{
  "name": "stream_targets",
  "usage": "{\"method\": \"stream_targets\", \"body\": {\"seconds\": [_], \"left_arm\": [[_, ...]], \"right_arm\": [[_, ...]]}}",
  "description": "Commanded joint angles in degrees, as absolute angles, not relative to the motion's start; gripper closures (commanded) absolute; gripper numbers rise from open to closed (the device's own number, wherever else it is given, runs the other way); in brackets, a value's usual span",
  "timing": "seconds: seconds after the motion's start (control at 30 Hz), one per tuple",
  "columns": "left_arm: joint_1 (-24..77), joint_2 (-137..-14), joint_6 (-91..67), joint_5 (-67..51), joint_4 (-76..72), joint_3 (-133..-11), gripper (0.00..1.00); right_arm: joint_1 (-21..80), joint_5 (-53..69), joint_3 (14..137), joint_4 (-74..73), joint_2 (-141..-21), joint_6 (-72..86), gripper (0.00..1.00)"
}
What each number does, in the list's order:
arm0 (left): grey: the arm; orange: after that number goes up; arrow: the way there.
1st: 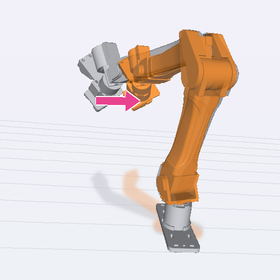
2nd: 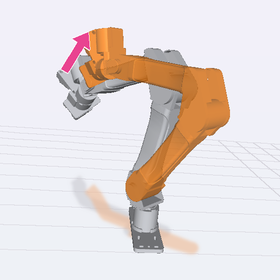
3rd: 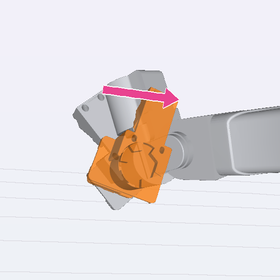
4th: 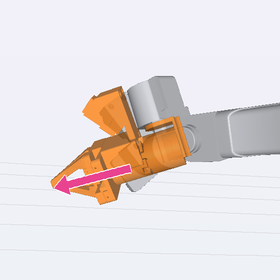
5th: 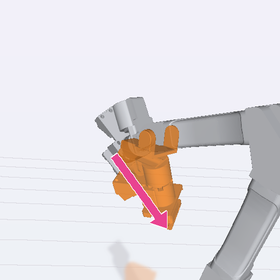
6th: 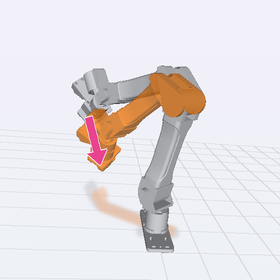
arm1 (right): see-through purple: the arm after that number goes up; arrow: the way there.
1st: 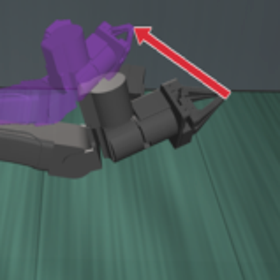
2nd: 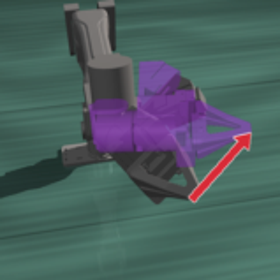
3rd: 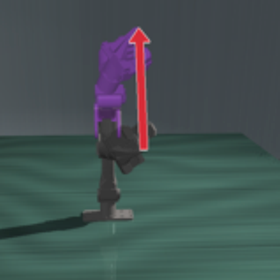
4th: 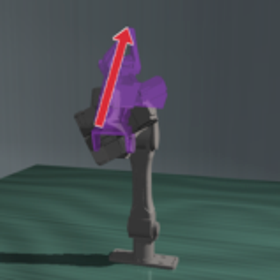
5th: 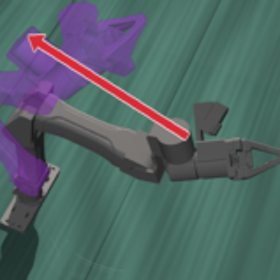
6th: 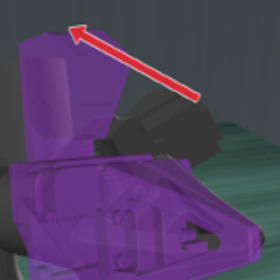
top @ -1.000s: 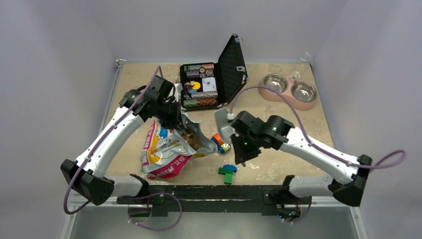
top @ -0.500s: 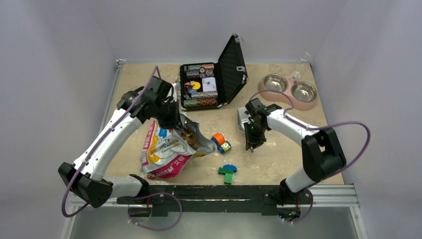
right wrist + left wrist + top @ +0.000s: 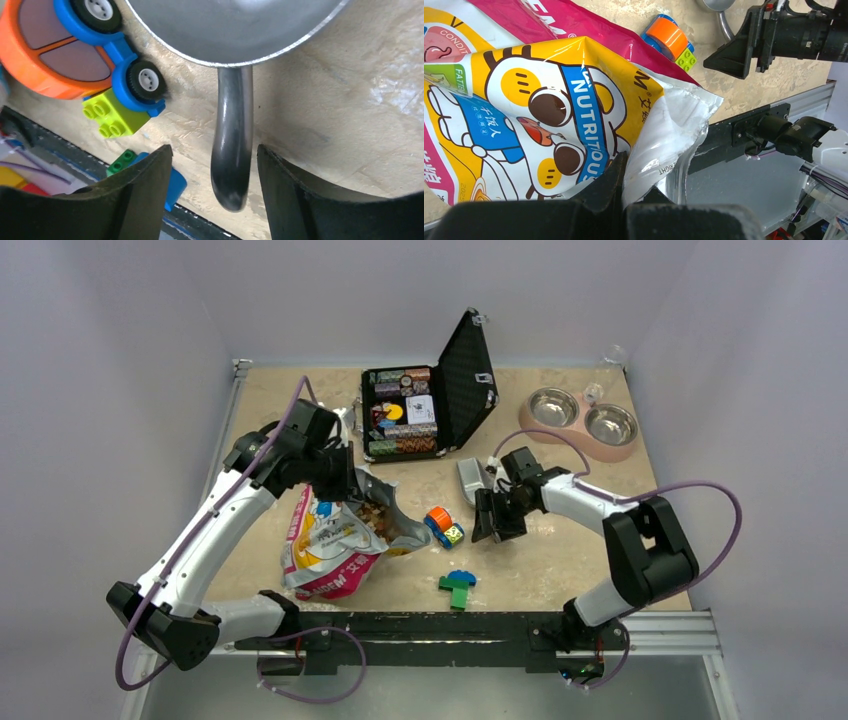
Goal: Serve the pet food
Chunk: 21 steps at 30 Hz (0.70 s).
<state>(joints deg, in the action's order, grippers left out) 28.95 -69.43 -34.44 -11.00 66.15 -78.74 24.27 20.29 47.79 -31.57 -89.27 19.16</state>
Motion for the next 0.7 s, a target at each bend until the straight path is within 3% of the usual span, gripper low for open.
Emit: {"method": "stream_targets", "body": {"seconds": [0.0,0.3,0.5,0.67], "left_arm": [[29.27,-68.05,-35.58,-17.13,62.33,-79.5,1.0],[29.26,-66.97,-34.56,-18.34,64.79,-78.62,1.0],[29.27,-67.05,-35.24,-20.02,63.92,-78.53,1.0],[29.25,-67.06,-35.25,-19.86,63.15,-78.92,1.0]], "right_arm": [[21.25,27.34,43.17,-21.92,-84.25,24.35,0.33],[14.09,40.03,30.13,6.46,-85.71,43.17,0.36],[13.44,40.88,19.74,30.86,-88.4,58.61,0.47],[13.44,36.72,13.36,36.72,-86.94,63.42,0.58]]}}
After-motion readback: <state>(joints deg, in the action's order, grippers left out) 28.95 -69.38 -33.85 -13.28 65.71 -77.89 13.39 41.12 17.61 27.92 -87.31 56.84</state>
